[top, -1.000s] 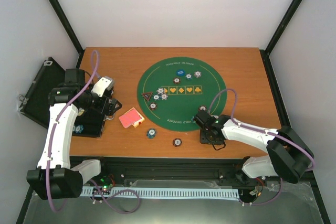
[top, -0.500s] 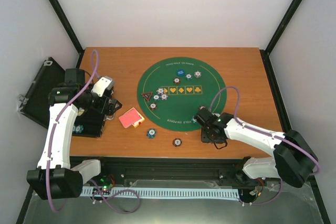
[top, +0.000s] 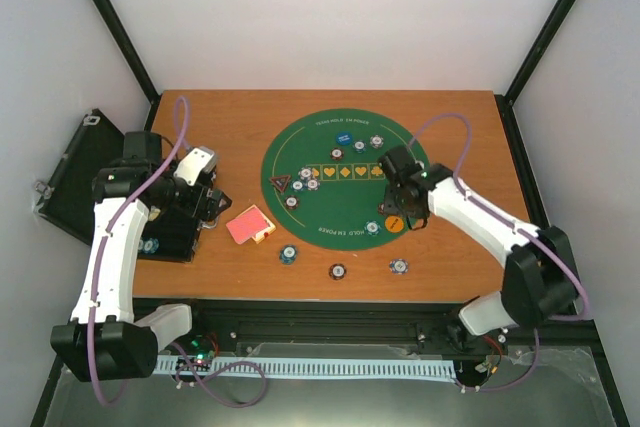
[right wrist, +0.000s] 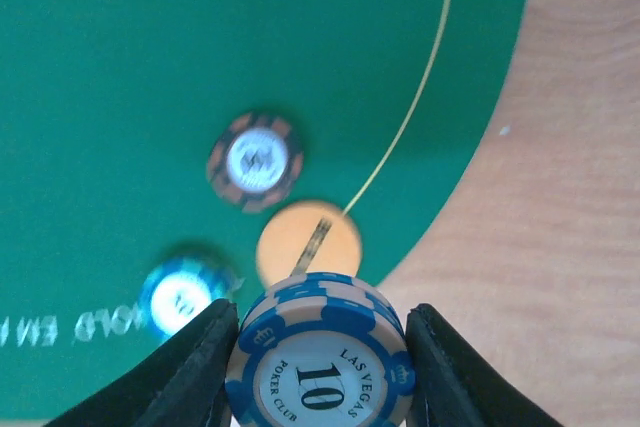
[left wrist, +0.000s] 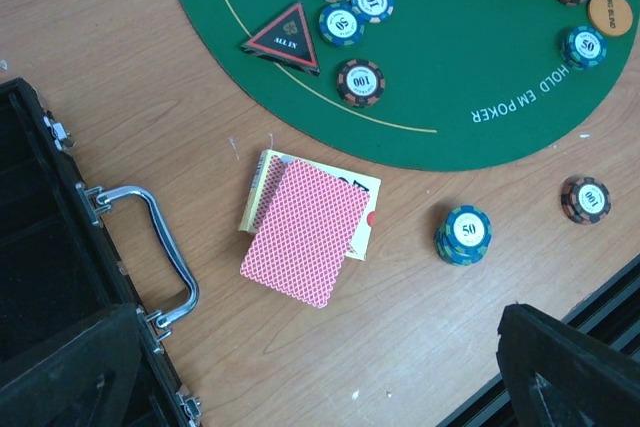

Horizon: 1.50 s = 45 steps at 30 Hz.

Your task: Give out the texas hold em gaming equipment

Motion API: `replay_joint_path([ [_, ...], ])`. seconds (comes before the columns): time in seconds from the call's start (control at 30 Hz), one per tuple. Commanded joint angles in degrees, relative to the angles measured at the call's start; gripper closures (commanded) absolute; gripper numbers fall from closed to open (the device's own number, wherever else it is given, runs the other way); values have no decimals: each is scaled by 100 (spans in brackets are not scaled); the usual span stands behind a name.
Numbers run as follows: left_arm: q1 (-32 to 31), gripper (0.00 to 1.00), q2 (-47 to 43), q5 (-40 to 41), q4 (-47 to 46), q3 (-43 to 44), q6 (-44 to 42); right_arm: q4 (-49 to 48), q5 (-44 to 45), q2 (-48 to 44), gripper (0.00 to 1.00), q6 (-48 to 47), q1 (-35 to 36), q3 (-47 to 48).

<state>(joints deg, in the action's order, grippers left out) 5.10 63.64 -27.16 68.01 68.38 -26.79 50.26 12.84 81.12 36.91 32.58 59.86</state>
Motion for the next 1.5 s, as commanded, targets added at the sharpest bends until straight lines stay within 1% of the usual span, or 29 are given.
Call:
replay_joint_path([
  [0.0, 35, 0, -96, 62, 183, -23, -289, -309, -67, 635, 61, -724, -685, 437],
  [0.1, 30, 0, -78, 89, 229, -80, -405, -476, -204, 1202, 62, -924, -1008, 653],
  [0.3, 34, 0, -65, 127, 233, -258, -664, -758, -419, 2027, 62, -1100, -1349, 915],
  [0.53, 35, 0, 38, 172, -31, -689, -1149, -1053, -609, 2552, 61, -1195, -1455, 985],
  [0.67, 29, 0, 324, 258, -209, -855, -1391, -1163, -647, 2691, 60, -1221, -1471, 967],
  [0.73, 34, 0, 485, 240, -262, -880, -1536, -1234, -683, 2717, 57, -1236, -1497, 918],
  [0.8, 32, 0, 618, 161, -329, -917, -1677, -1241, -690, 2725, 50, -1253, -1521, 890],
  [0.87, 11, 0, 635, 77, -428, -982, -1828, -1206, -640, 2650, 41, -1255, -1535, 875],
  [0.93, -93, 0, 616, 125, -620, -1071, -1883, -1167, -574, 2485, 33, -1241, -1535, 866],
  [1.0, -254, 0, 685, 298, -868, -1144, -1838, -1123, -523, 2216, 30, -1218, -1535, 870],
  [1.1, -614, 0, 937, 640, -1060, -1205, -1780, -1072, -597, 1716, 27, -1126, -1529, 838],
  [1.2, -926, 0, 1144, 965, -1367, -1328, -1793, -1120, -716, 1153, 26, -980, -1483, 682],
  [1.47, -1433, 0, 1832, 1670, -1897, -1401, -1918, -1038, -734, 288, 22, -823, -920, 379],
])
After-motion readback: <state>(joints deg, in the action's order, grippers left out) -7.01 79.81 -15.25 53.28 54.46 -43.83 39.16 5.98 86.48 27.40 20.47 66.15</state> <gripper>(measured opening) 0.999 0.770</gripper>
